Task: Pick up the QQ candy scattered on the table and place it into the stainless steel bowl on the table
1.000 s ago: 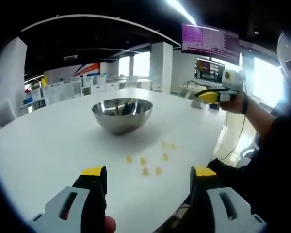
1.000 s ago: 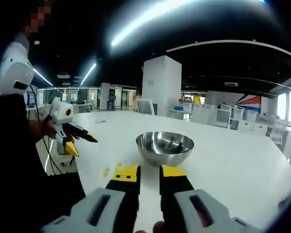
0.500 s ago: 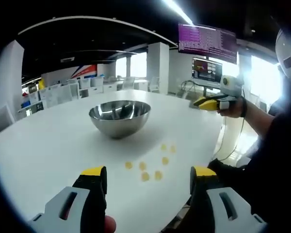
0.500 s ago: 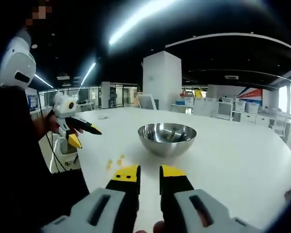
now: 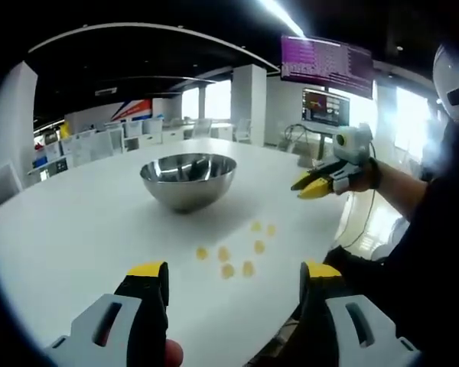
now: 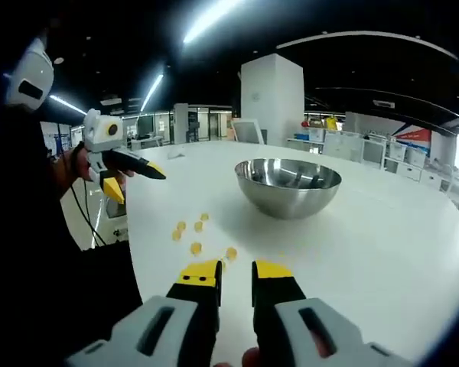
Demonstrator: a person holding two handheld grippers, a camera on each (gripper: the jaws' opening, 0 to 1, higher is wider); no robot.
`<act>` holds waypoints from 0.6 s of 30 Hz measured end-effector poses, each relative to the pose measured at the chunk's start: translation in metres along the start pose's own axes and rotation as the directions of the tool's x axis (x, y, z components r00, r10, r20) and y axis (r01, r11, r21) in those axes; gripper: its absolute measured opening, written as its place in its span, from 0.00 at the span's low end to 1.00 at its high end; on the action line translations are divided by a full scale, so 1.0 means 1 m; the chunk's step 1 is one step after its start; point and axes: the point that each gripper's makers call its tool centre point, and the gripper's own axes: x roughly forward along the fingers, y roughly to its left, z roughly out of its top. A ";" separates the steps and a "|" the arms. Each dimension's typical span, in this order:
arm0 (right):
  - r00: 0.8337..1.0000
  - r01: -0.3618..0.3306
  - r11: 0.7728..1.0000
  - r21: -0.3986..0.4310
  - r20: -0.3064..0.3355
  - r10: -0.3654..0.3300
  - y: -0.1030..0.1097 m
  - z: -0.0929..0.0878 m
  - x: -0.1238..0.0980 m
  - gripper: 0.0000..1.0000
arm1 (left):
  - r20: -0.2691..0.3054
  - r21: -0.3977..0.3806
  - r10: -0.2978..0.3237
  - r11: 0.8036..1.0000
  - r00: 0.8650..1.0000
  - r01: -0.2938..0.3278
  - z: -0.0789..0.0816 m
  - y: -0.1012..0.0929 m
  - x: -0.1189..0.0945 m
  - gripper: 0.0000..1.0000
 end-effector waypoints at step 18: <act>0.992 -0.095 0.995 -0.011 -0.089 0.093 0.026 -0.021 0.049 0.16 | 0.001 -0.002 0.021 1.000 1.000 -0.021 0.002 -0.001 -0.006 0.70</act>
